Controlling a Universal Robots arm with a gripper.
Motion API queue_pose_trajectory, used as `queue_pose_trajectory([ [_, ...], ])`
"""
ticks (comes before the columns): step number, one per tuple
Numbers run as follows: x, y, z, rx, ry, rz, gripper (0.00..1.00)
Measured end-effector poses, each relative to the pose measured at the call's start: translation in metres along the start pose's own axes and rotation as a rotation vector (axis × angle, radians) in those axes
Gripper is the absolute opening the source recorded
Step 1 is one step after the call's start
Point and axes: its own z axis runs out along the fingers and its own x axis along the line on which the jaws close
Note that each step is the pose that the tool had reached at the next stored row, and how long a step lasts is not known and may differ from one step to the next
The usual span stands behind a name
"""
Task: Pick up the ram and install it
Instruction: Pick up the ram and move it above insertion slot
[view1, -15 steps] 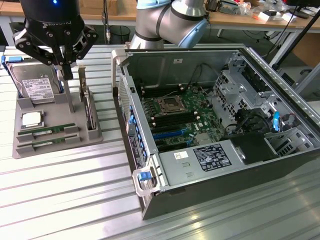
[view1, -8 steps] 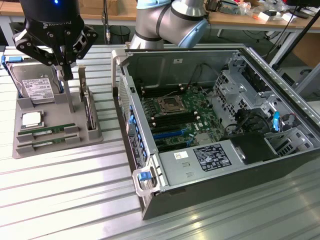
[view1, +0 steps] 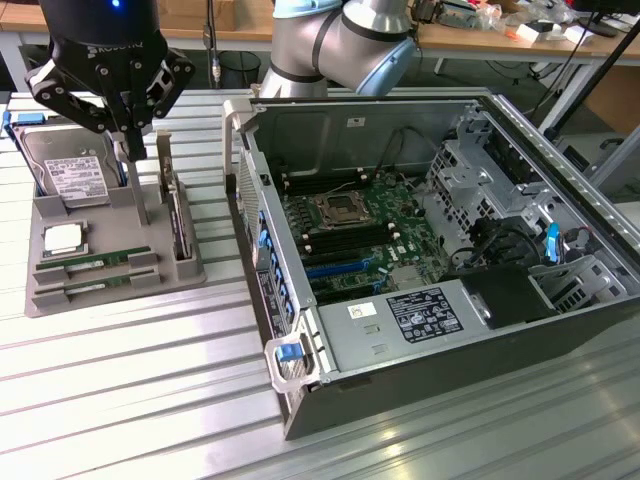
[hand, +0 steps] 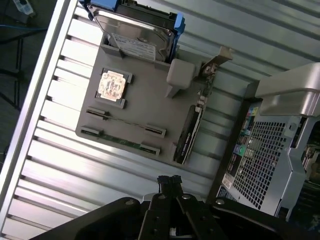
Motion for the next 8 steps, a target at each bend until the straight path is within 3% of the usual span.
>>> queue_pose_trajectory([
  [8,0.0000,0.0000,0.0000,0.0059,0.0041,-0.057,0.11],
])
